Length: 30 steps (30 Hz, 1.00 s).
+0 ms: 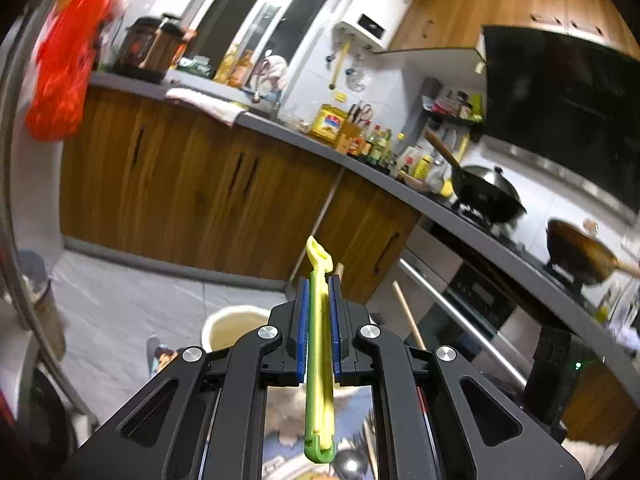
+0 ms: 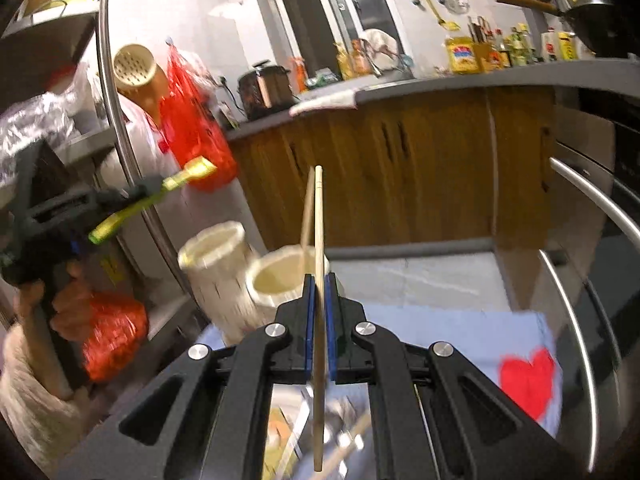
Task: Organize utensils
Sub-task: 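Carry the yellow utensil with the left tool while the right tool carries the chopstick to the holder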
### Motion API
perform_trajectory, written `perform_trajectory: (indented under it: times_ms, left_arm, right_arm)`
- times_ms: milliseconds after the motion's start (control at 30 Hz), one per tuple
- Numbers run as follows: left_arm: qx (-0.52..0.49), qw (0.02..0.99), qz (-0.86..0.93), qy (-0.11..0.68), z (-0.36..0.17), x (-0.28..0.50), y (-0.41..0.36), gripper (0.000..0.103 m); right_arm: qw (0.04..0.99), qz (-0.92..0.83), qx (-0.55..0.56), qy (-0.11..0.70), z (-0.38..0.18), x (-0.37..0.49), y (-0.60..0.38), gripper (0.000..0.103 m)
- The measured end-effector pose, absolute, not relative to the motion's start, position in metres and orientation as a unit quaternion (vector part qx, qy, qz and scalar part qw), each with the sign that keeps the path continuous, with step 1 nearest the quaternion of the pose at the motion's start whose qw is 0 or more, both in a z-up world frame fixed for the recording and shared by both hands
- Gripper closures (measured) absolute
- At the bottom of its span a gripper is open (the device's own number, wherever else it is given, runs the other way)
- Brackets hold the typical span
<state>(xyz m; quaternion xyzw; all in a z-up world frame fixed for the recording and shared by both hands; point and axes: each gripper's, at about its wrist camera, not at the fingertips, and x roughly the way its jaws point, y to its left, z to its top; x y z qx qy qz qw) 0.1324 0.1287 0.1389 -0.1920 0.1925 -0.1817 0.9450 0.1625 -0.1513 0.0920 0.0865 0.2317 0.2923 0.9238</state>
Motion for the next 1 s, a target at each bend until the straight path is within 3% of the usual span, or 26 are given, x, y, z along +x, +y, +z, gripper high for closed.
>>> perform_trajectory:
  times_ms: [300,1000]
  left_arm:
    - [-0.250,0.925,-0.194,0.208,0.111,0.184,0.152,0.093]
    - [-0.232,0.936,-0.212,0.159,0.072,0.195,0.144,0.093]
  right_arm:
    - [0.914,0.330,0.121,0.203,0.093,0.209,-0.114,0.098]
    - [0.916,0.323,0.179,0.157,0.075,0.254,-0.099,0.098]
